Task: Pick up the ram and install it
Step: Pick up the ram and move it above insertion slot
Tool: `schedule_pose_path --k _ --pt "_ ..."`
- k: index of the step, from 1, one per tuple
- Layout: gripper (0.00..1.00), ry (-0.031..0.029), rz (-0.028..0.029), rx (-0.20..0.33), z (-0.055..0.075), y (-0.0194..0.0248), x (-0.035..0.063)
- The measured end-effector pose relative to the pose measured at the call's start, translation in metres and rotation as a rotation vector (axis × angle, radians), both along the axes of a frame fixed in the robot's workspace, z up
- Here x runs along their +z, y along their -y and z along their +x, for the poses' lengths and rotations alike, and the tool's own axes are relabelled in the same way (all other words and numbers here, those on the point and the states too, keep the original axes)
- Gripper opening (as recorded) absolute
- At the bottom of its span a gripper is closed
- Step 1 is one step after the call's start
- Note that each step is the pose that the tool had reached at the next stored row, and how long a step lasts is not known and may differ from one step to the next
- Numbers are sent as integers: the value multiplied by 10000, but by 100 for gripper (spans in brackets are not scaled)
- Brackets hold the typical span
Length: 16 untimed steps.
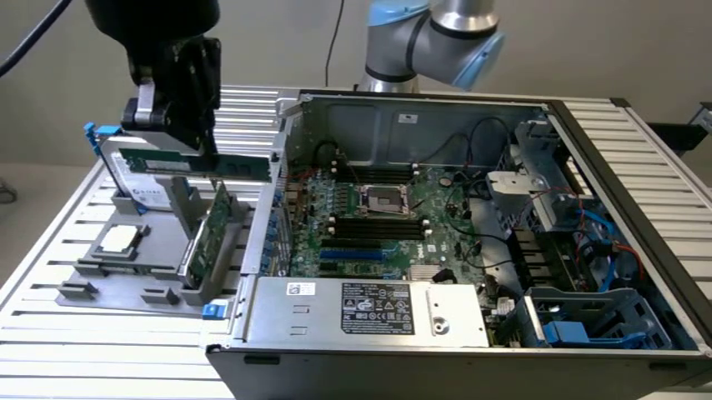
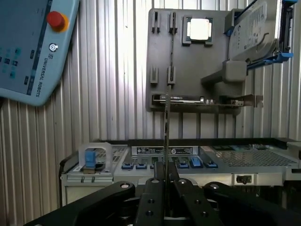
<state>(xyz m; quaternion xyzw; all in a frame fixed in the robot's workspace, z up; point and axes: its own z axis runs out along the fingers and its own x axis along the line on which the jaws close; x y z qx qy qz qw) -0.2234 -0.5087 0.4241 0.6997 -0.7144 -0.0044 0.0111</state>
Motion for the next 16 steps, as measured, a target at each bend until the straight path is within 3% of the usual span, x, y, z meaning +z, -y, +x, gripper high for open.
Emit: schedule_pose_path --k 8,16 --pt "14 0 -14 -1 360 -62 -4" --pt "14 0 -73 -1 652 -208 -33"
